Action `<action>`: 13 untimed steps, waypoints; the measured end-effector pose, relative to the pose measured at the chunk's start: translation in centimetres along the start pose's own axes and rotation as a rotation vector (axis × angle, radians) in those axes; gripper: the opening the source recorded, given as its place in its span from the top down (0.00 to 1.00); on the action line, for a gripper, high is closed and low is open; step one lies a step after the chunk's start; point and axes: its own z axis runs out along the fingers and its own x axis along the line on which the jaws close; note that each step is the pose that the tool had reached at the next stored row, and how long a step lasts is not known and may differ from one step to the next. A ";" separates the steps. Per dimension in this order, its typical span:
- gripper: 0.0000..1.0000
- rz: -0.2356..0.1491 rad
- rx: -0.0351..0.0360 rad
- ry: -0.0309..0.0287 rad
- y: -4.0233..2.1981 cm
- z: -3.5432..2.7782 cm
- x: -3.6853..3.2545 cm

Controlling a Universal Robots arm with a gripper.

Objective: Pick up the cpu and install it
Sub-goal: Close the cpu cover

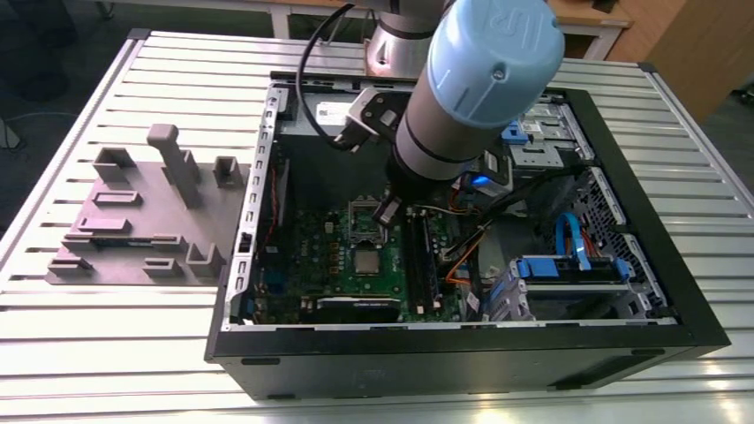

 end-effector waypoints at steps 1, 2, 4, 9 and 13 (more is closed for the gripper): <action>0.90 0.000 -0.0018 -0.0023 0.01 0.11 -0.07; 0.90 -0.001 -0.0024 -0.0027 0.02 0.24 -0.15; 0.90 -0.005 -0.0032 -0.0020 0.05 0.51 -0.34; 0.90 -0.016 -0.0047 -0.0004 0.24 1.04 -0.75; 0.90 -0.019 -0.0054 0.0003 0.21 1.50 -0.89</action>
